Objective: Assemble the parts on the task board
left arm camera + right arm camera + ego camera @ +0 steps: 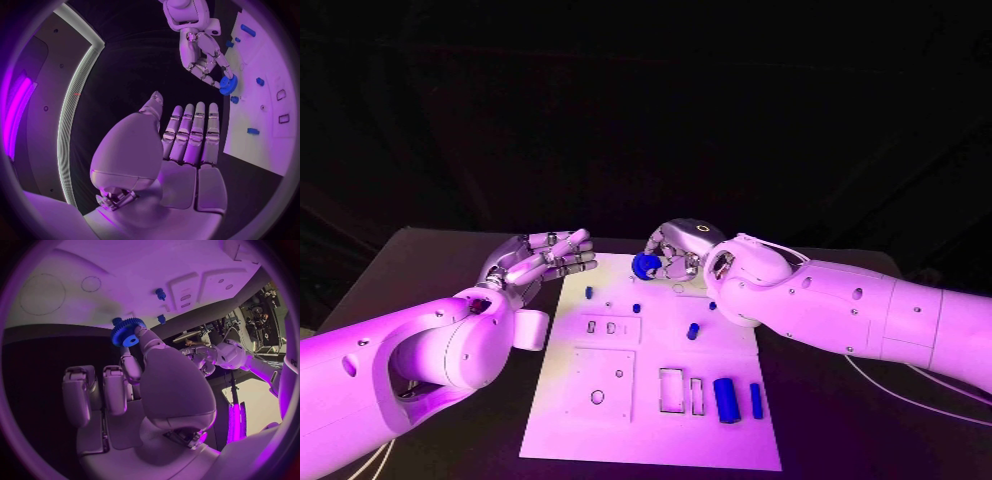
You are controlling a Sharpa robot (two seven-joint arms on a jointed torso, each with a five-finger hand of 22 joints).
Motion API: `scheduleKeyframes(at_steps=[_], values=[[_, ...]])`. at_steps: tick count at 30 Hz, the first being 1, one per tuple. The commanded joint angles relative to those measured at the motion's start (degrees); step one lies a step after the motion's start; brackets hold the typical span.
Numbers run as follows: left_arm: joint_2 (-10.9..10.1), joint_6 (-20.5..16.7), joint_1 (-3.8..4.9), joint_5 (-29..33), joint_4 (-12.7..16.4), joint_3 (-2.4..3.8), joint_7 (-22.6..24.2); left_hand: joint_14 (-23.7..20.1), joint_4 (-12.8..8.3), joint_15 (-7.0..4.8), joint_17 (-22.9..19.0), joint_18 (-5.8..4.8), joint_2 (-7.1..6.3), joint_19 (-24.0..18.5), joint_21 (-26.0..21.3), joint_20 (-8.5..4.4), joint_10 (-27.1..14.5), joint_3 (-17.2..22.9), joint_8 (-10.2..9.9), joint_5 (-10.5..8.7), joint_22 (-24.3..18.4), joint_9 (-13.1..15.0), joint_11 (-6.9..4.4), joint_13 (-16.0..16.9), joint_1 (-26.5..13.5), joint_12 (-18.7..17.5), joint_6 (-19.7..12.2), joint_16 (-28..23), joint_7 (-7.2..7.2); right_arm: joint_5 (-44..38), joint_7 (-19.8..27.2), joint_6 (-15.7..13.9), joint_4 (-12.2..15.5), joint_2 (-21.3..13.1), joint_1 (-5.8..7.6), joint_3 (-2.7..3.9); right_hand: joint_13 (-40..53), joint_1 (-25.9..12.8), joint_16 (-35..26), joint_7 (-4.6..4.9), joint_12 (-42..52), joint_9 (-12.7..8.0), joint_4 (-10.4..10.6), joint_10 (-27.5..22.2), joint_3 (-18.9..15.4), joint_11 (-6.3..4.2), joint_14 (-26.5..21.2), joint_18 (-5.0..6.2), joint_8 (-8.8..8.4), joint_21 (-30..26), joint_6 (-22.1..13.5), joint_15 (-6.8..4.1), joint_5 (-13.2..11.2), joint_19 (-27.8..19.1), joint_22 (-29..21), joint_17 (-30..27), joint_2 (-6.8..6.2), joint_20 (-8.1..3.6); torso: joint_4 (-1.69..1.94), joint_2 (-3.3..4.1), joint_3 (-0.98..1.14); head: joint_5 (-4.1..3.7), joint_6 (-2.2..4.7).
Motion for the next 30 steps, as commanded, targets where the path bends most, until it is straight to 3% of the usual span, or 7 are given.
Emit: scheduleKeyframes(at_steps=[1, 5, 10, 20, 30], values=[[0.2, 0.4, 0.08, -0.3, 0.1, 0.07, 0.2, -0.3, -0.4, 0.14, -0.1, 0.18, 0.34, -0.4, -0.4, 0.11, -0.4, 0.1, -0.4, 0.36, -0.1, 0.0, -0.07, 0.0, 0.4, -0.3, 0.0, -0.2, 0.33, -2.1, -0.8, -0.2, -1.5, 1.5, -0.29, -0.05, 0.1, -0.4, 0.3, -0.84, 0.2, 1.0, 0.0, 0.3, 0.3, -0.11, 4.2, -0.35, 0.34, 0.2, 1.0, -0.37, 0.1, 3.6, 12.0, 5.9, 0.02, -0.45, -0.06, 0.01, 0.06, 0.14, -0.11], [0.3, 0.3, 0.08, -0.3, 0.0, 0.07, 0.1, -0.4, -0.4, 0.16, -0.1, 0.1, 0.39, -0.6, -0.5, 0.13, -0.4, 0.1, -0.4, 0.36, -0.1, 0.0, -0.07, 0.0, 0.4, -0.3, 0.0, -0.3, 0.34, -2.1, -0.7, 0.6, -3.0, 3.1, -0.61, -0.1, 0.2, -0.7, 0.3, -0.76, 0.2, 1.0, 0.1, 0.3, 0.6, -0.05, 4.2, -0.35, 0.15, 0.2, 0.9, -0.33, 0.0, 3.6, 12.0, 5.9, -0.15, -0.44, 0.07, -0.01, 0.0, 0.11, -0.21], [0.4, 0.2, 0.08, -0.3, -0.1, 0.07, 0.1, -0.4, -0.4, 0.17, -0.1, 0.1, 0.39, -0.6, -0.5, 0.14, -0.4, 0.1, -0.4, 0.35, -0.1, 0.0, -0.07, 0.0, 0.4, -0.3, 0.0, -0.3, 0.35, -2.0, -0.2, 1.7, -4.3, 4.6, -1.06, -0.19, 0.6, -0.8, 0.4, -0.7, 0.5, 1.0, 0.2, 0.6, 0.8, 0.0, 4.2, -0.37, 0.01, 0.2, 0.7, -0.3, -0.1, 3.7, 12.1, 6.1, -0.3, -0.42, -0.06, 0.02, 0.03, 0.24, -0.32], [0.5, 0.1, 0.08, -0.3, -0.2, 0.08, 0.0, -0.4, -0.5, 0.18, -0.1, 0.04, 0.41, -0.7, -0.6, 0.14, -0.4, 0.1, -0.4, 0.35, -0.1, 0.0, -0.05, 0.0, 0.5, -0.4, 0.1, -0.4, 0.36, -1.8, 0.1, 3.2, -5.0, 5.4, -1.6, -0.35, 0.6, -1.2, 0.4, -0.63, 0.6, 1.0, 0.3, 0.6, 1.0, 0.07, 4.2, -0.38, -0.14, 0.3, 0.7, -0.24, -0.3, 3.7, 12.2, 6.1, -0.61, -0.38, -0.18, 0.04, 0.06, 0.61, -0.41], [0.4, 0.3, 0.08, -0.3, -0.4, 0.08, -0.1, -0.4, -0.6, 0.2, -0.1, 0.01, 0.38, -0.8, -0.7, 0.13, -0.4, 0.1, -0.5, 0.35, -0.1, 0.0, -0.04, 0.0, 0.5, -0.4, 0.0, -0.4, 0.37, -1.6, 0.5, 2.9, -6.3, 6.0, -1.74, -0.38, -0.3, -2.2, 0.4, 0.15, -0.5, 0.6, 0.8, -0.6, 1.9, 0.73, 4.2, -0.28, -1.67, -0.1, -1.0, 0.29, -1.1, 3.4, 11.9, 6.1, -1.84, 0.01, -0.11, 0.03, 0.08, 0.53, -0.45]])
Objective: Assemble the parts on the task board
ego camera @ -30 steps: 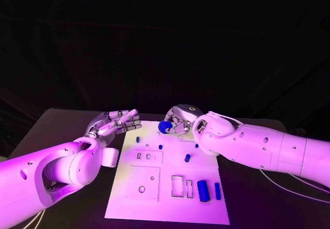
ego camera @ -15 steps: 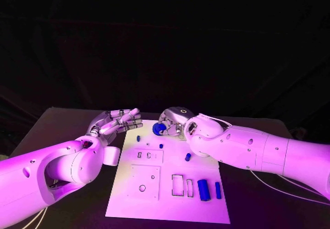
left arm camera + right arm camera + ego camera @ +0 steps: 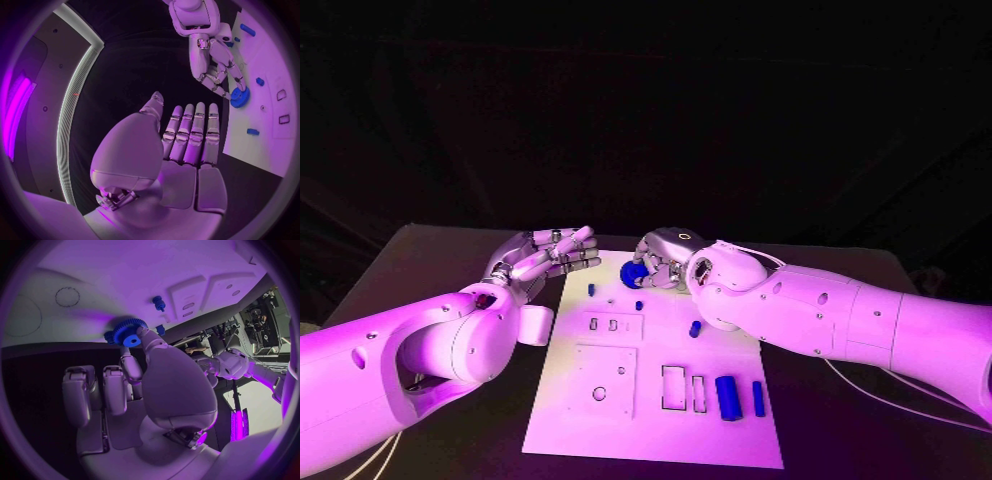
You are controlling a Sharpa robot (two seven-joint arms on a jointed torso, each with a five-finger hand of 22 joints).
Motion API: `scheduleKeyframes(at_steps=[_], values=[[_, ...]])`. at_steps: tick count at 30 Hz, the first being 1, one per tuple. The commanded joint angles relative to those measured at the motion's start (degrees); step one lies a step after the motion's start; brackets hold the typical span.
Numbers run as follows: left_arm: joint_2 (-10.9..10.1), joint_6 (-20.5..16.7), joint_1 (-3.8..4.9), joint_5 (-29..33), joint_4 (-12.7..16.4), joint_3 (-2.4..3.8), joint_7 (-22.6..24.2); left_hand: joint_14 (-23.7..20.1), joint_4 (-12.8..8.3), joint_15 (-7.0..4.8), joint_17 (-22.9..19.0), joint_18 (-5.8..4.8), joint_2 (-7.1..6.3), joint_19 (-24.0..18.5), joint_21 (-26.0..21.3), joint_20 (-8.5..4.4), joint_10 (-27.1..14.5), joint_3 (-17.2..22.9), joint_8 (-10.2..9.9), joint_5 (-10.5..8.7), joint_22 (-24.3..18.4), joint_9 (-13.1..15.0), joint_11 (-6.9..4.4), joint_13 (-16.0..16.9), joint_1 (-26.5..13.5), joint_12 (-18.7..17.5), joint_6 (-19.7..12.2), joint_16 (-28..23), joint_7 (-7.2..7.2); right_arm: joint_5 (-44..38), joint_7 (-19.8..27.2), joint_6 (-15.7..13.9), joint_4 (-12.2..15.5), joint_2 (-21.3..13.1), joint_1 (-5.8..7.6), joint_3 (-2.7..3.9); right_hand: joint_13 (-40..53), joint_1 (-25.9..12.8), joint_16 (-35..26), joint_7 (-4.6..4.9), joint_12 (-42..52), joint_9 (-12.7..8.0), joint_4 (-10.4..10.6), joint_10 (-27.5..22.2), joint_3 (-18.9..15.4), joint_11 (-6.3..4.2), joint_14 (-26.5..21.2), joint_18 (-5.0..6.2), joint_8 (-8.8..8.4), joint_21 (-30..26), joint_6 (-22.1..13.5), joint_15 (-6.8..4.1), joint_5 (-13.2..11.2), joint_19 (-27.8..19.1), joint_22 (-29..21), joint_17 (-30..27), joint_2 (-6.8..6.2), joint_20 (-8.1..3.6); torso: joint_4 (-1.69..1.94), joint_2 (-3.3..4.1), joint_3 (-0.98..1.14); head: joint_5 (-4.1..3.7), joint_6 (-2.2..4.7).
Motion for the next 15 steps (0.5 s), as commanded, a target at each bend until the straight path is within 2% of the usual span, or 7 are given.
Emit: scheduleKeyframes(at_steps=[1, 8, 15], values=[[0.1, 0.4, 0.08, -0.3, 0.1, 0.06, 0.2, -0.2, -0.4, 0.0, -0.1, 0.02, 0.15, -0.4, -0.3, 0.14, -0.4, -0.1, -0.3, 0.35, -0.1, 0.0, -0.04, 0.0, 0.2, -0.4, 0.0, -0.2, 0.37, -0.5, 0.6, 0.9, -0.5, 0.2, -0.12, -0.04, -0.3, -0.6, 0.4, 0.25, -0.5, 0.2, 0.2, -0.7, 0.5, 0.33, 4.2, -0.26, -0.65, -0.1, -0.9, 0.38, -0.6, 3.3, 11.8, 6.1, -0.41, 0.08, 0.03, 0.02, -0.03, -0.07, -0.02], [0.1, 0.4, 0.08, -0.3, 0.1, 0.06, 0.1, -0.3, -0.4, 0.01, -0.1, 0.01, 0.15, -0.4, -0.3, 0.14, -0.5, -0.1, -0.3, 0.35, -0.1, 0.0, -0.03, 0.0, 0.2, -0.4, 0.0, -0.2, 0.38, 0.0, 1.3, 1.3, -1.0, 0.6, -0.2, -0.04, -1.6, -2.7, 0.5, 1.63, -1.9, -0.9, 1.3, -2.3, -0.6, 1.66, 4.2, -0.13, -4.07, -0.5, -5.5, 1.5, -3.7, 3.0, 11.4, 6.4, -2.14, 1.02, 0.05, 0.01, 0.01, 0.01, -0.03], [0.0, 0.3, 0.08, -0.3, 0.0, 0.06, 0.0, -0.3, -0.5, 0.03, -0.1, -0.02, 0.14, -0.5, -0.4, 0.13, -0.5, -0.1, -0.3, 0.35, -0.1, 0.0, -0.01, 0.0, 0.2, -0.4, 0.0, -0.2, 0.41, 0.8, 2.1, 2.4, -0.9, 0.5, -0.25, -0.04, -1.1, -3.7, 0.7, 1.77, -1.4, -1.0, 2.3, -2.1, -2.0, 1.88, 4.2, -0.15, -4.39, -0.5, -5.0, 1.81, -3.5, 3.0, 11.6, 6.7, -2.29, 1.47, -0.02, 0.01, 0.01, 0.09, -0.06]])
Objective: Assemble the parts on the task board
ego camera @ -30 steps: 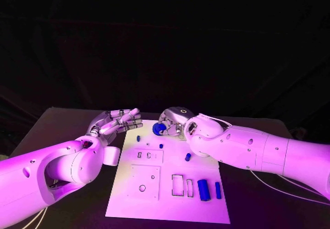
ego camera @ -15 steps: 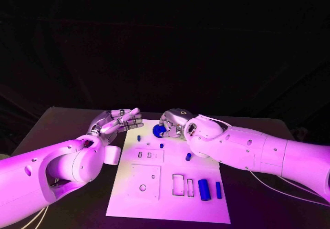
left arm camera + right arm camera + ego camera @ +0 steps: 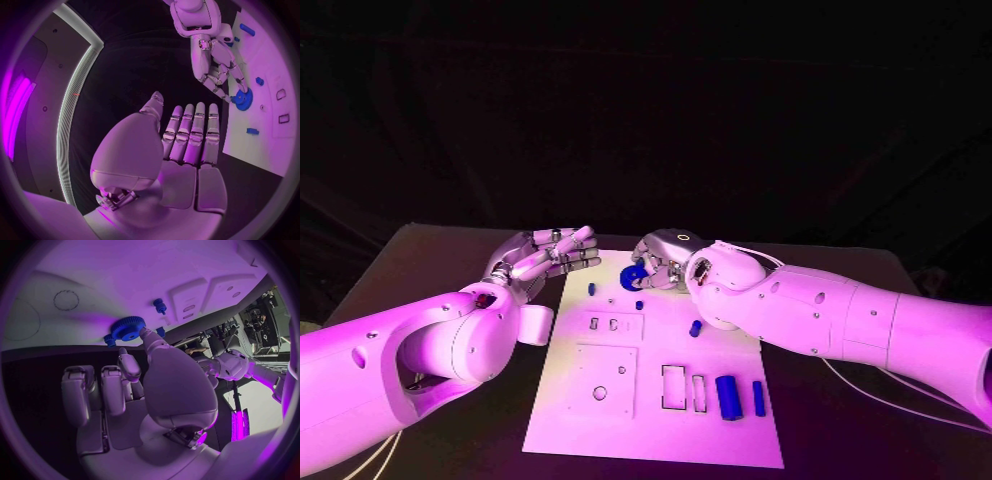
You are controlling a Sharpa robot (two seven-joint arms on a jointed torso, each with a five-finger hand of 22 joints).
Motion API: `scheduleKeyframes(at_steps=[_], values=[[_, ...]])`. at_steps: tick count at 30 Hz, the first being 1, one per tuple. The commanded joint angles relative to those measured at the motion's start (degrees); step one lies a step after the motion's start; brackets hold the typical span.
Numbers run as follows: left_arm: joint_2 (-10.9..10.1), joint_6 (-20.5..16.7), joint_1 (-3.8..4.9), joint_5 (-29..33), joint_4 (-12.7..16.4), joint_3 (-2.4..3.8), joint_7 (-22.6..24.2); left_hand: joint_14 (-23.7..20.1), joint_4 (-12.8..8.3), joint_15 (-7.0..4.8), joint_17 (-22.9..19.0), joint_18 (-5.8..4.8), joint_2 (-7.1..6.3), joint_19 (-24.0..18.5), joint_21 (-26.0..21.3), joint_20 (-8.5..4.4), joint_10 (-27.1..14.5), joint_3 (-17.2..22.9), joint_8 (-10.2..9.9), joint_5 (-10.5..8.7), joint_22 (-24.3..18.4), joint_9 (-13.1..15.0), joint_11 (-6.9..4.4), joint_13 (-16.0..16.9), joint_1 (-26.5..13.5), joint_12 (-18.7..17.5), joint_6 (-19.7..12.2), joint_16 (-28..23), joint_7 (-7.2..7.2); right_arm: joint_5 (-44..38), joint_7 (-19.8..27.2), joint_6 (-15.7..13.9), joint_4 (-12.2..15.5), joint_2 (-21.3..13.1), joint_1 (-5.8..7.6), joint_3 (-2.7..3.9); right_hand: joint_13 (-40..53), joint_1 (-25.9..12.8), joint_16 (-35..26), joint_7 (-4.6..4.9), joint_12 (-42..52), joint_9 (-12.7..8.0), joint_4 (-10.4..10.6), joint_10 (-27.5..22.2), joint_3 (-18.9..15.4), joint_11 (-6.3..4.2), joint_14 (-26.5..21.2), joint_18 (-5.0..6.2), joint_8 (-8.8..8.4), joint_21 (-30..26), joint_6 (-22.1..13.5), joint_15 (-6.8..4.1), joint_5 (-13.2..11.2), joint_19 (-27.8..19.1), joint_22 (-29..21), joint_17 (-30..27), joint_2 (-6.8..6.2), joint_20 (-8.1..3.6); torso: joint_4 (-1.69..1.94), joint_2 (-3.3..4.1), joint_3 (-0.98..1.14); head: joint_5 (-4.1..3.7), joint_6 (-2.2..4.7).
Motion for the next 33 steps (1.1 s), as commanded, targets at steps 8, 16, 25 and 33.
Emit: scheduleKeyframes(at_steps=[8, 16, 25, 33], values=[[0.0, 0.4, 0.08, -0.3, 0.1, 0.06, 0.1, -0.3, -0.3, 0.04, -0.1, -0.02, 0.14, -0.3, -0.4, -0.07, -0.5, 0.0, -0.3, 0.35, -0.1, 0.0, 0.0, 0.0, 0.2, -0.2, 0.0, -0.3, 0.42, 1.3, 1.3, 0.9, 0.6, -1.0, -0.06, -0.01, 1.1, -1.5, 0.3, -0.28, 1.1, 0.2, 1.3, 0.3, -1.2, -0.31, 4.2, -0.16, 0.12, -0.2, 1.9, 0.2, 2.1, 3.1, 11.6, 6.9, 0.92, 0.41, -0.01, -0.03, 0.03, 0.04, 0.03], [-0.3, 0.5, 0.08, -0.3, -0.1, 0.05, 0.1, -0.3, -0.3, 0.04, -0.1, -0.02, 0.15, -0.3, -0.4, -0.07, -0.5, 0.0, -0.4, 0.35, -0.1, 0.0, 0.01, 0.0, 0.2, -0.2, 0.0, -0.3, 0.43, 6.1, 3.4, -5.9, 7.0, -7.8, 0.64, 0.18, 2.4, -0.6, 0.4, -0.34, 2.3, 0.1, 0.9, 1.4, -0.9, -0.41, 4.3, -0.23, -0.07, 0.0, 2.0, 0.1, 3.1, 3.3, 11.9, 7.2, 1.31, 0.33, -0.36, -0.06, 0.07, -0.2, 0.4], [-1.3, 0.7, 0.08, -0.3, -0.1, 0.05, 0.4, -0.3, -0.4, 0.04, -0.1, 0.01, 0.12, -0.2, -0.4, -0.1, -0.6, 0.0, -0.4, 0.35, 0.0, 0.0, 0.03, 0.0, 0.2, -0.3, -0.1, -0.3, 0.44, 17.2, 11.0, -3.5, 14.7, -21.6, 2.67, 0.3, 0.4, 0.0, -1.1, -0.7, 0.2, 0.2, 0.5, -0.6, -1.6, -0.64, 3.5, 1.06, 0.01, -3.9, 3.0, -0.06, 2.6, -0.3, 7.9, 4.4, 0.4, 0.2, -1.73, -0.28, 0.4, -0.62, 0.9], [-1.8, 1.4, 0.08, -0.3, -1.5, 0.05, 1.0, -0.2, -0.4, 0.04, -0.1, 0.05, 0.14, -0.2, -0.3, -0.11, -0.6, 0.0, -0.4, 0.36, 0.0, 0.0, 0.03, 0.0, 0.3, -0.3, -0.1, -0.3, 0.43, 24.1, 19.4, -2.3, 14.4, -27.9, 2.19, 0.27, -0.6, 0.9, -1.4, -0.84, -0.9, 0.1, 0.0, -1.7, -2.1, -0.79, 3.4, 1.28, -0.3, -4.8, 2.8, -0.23, 2.0, -0.9, 7.2, 4.1, -0.03, 0.06, -2.28, -0.21, 0.96, -0.62, 1.08]])
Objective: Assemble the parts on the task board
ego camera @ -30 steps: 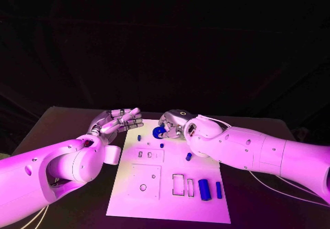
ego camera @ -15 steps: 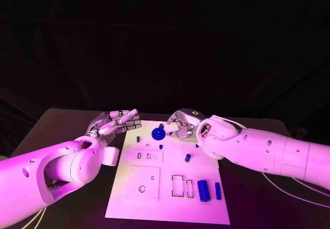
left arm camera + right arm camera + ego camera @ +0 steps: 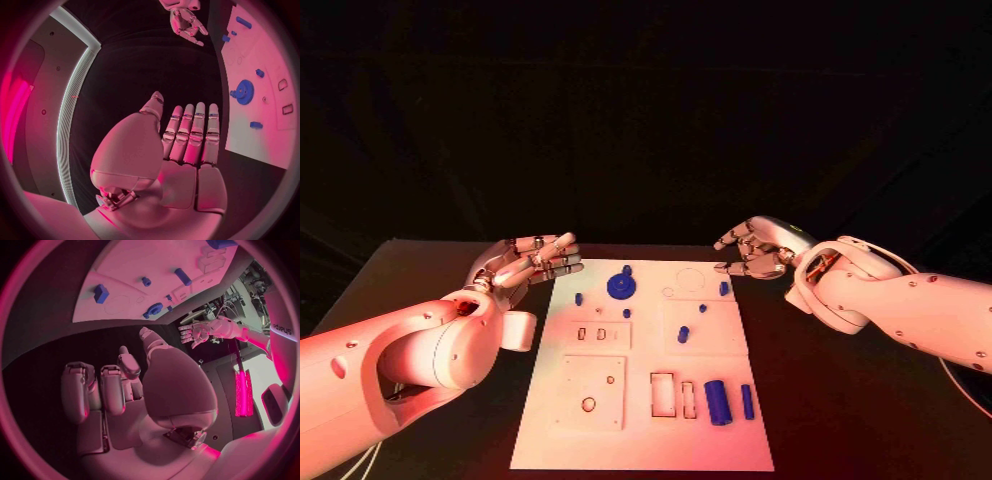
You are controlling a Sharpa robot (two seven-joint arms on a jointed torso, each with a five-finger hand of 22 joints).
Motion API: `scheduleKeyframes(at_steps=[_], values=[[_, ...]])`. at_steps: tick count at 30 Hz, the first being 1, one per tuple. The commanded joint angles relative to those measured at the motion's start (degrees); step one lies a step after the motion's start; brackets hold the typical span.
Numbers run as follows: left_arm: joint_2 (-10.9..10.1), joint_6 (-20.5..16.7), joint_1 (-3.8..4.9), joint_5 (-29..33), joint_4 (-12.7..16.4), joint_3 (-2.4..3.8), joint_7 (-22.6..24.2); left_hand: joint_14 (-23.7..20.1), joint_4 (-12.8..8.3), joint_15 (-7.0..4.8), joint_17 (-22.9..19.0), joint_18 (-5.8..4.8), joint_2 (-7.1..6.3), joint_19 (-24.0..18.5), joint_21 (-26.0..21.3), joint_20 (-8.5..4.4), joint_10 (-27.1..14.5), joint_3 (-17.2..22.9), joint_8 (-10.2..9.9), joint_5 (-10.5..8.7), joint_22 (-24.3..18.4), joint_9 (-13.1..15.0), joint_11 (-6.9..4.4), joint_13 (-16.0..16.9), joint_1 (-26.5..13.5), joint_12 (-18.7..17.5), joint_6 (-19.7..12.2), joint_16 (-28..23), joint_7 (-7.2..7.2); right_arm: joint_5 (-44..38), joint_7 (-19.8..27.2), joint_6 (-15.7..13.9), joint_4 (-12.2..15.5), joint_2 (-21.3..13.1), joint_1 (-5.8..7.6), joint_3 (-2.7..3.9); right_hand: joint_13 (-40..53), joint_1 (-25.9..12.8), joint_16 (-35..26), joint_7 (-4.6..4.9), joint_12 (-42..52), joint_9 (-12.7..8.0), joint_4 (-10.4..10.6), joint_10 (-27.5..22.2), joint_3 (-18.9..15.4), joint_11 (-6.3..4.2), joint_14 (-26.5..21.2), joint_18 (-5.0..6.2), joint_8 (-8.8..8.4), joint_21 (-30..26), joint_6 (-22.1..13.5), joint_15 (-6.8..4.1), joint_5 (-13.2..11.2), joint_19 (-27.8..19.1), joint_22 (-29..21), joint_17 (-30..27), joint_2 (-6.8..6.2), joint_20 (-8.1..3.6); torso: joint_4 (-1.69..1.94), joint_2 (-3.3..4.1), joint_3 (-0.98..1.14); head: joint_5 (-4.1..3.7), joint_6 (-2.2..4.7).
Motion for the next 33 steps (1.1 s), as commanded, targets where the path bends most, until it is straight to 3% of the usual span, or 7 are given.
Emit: scheduleKeyframes(at_steps=[1, 4, 6, 16, 19, 23, 33], values=[[0.0, 1.3, 0.08, -0.3, -0.4, 0.06, 1.0, -0.2, -0.4, 0.04, -0.1, 0.06, 0.16, -0.1, -0.1, -0.11, -0.4, 0.0, -0.2, 0.36, 0.0, 0.0, -0.17, 0.0, 0.3, -0.3, -0.1, -0.3, 0.42, 6.2, 7.2, 1.4, -0.6, -1.1, -0.39, -0.03, -0.1, 0.6, -0.3, -0.25, -0.4, -0.1, -0.1, -0.5, -0.4, 0.03, 3.4, 0.37, -0.4, -0.3, 0.1, -0.23, -0.3, -0.4, 7.2, 4.2, -0.21, 0.16, -0.41, 0.05, 0.38, -0.11, -0.03], [0.0, 1.4, 0.07, -0.3, -0.7, 0.05, 1.1, -0.2, -0.4, 0.04, -0.1, 0.06, 0.16, -0.1, -0.1, -0.11, -0.4, 0.0, -0.2, 0.36, 0.0, 0.0, -0.17, 0.0, 0.3, -0.3, -0.1, -0.3, 0.42, 6.6, 7.3, 2.3, -1.4, -1.8, -0.81, -0.05, -0.2, 0.9, -0.2, -0.2, -0.5, -0.2, -0.2, -0.5, -0.5, 0.06, 3.5, 0.35, -0.53, -0.2, -0.1, -0.22, -0.4, -0.3, 7.3, 4.4, -0.28, 0.15, -0.44, 0.04, 0.49, -0.29, -0.31], [0.0, 1.4, 0.07, -0.3, -0.8, 0.05, 1.1, -0.2, -0.4, 0.04, -0.1, 0.06, 0.16, -0.1, -0.1, -0.11, -0.4, 0.0, -0.2, 0.36, 0.0, 0.0, -0.17, 0.0, 0.3, -0.3, -0.1, -0.3, 0.42, 6.6, 7.3, 2.9, -2.1, -2.0, -1.33, -0.06, -0.1, 0.9, -0.1, -0.1, -0.4, -0.2, -0.2, -0.5, -0.6, 0.13, 3.5, 0.3, -0.6, -0.1, -0.1, -0.18, -0.7, -0.2, 7.4, 4.5, -0.35, 0.16, -0.37, 0.02, 0.32, -0.51, -0.45], [0.2, 1.6, 0.07, -0.3, -1.0, 0.05, 0.9, -0.2, -0.5, 0.03, -0.1, 0.08, 0.17, -0.1, -0.1, -0.11, -0.4, 0.0, -0.2, 0.36, 0.0, 0.0, -0.17, 0.0, 0.3, -0.3, -0.1, -0.3, 0.41, 4.7, 5.3, 4.5, -5.4, -0.4, -4.15, -0.09, 0.3, 1.4, 0.3, 0.17, 0.0, -0.3, -0.4, -0.1, -1.0, 0.34, 3.7, 0.12, -0.89, 0.4, -0.4, -0.03, -1.4, 0.3, 8.0, 5.3, -0.29, 0.23, -0.36, -0.04, 0.23, -0.6, -1.07], [0.1, 1.6, 0.07, -0.3, -1.0, 0.05, 0.8, -0.2, -0.5, 0.03, -0.1, 0.08, 0.17, -0.1, -0.1, -0.11, -0.4, 0.0, -0.2, 0.36, 0.0, 0.0, -0.17, 0.0, 0.3, -0.3, -0.1, -0.3, 0.41, 3.9, 4.4, 4.4, -6.3, 0.4, -4.61, -0.09, 0.4, 1.4, 0.3, 0.23, 0.0, -0.3, -0.4, -0.1, -1.1, 0.4, 3.8, 0.1, -0.96, 0.4, -0.5, 0.01, -1.3, 0.4, 8.0, 5.4, -0.3, 0.25, -0.4, -0.01, 0.22, -0.6, -1.11], [0.1, 1.6, 0.07, -0.3, -1.0, 0.05, 0.8, -0.2, -0.5, 0.03, -0.1, 0.08, 0.17, -0.1, -0.1, -0.11, -0.4, 0.0, -0.2, 0.36, 0.0, 0.0, -0.17, 0.0, 0.3, -0.3, -0.1, -0.3, 0.41, 3.4, 3.5, 4.3, -7.5, 1.6, -5.19, -0.09, 0.4, 1.5, 0.4, 0.31, 0.0, -0.4, -0.4, -0.1, -1.2, 0.46, 3.8, 0.1, -1.07, 0.4, -0.7, 0.06, -1.2, 0.4, 8.0, 5.5, -0.28, 0.29, -0.19, -0.1, 0.17, -0.76, -1.25], [0.1, 1.6, 0.07, -0.3, -0.9, 0.05, 0.7, -0.2, -0.5, 0.03, -0.1, 0.08, 0.17, -0.1, -0.1, -0.11, -0.4, 0.0, -0.2, 0.36, 0.0, 0.0, -0.17, 0.0, 0.3, -0.3, -0.1, -0.3, 0.41, 2.5, 2.3, 3.8, -8.9, 3.5, -5.92, -0.08, 0.8, 1.8, 0.4, 0.37, 0.5, -0.4, -0.4, 0.3, -1.2, 0.54, 3.8, 0.01, -1.11, 0.7, -0.6, 0.17, -0.7, 0.7, 8.3, 5.5, 0.36, 0.4, -0.25, -0.16, 0.15, -0.55, -1.23]])
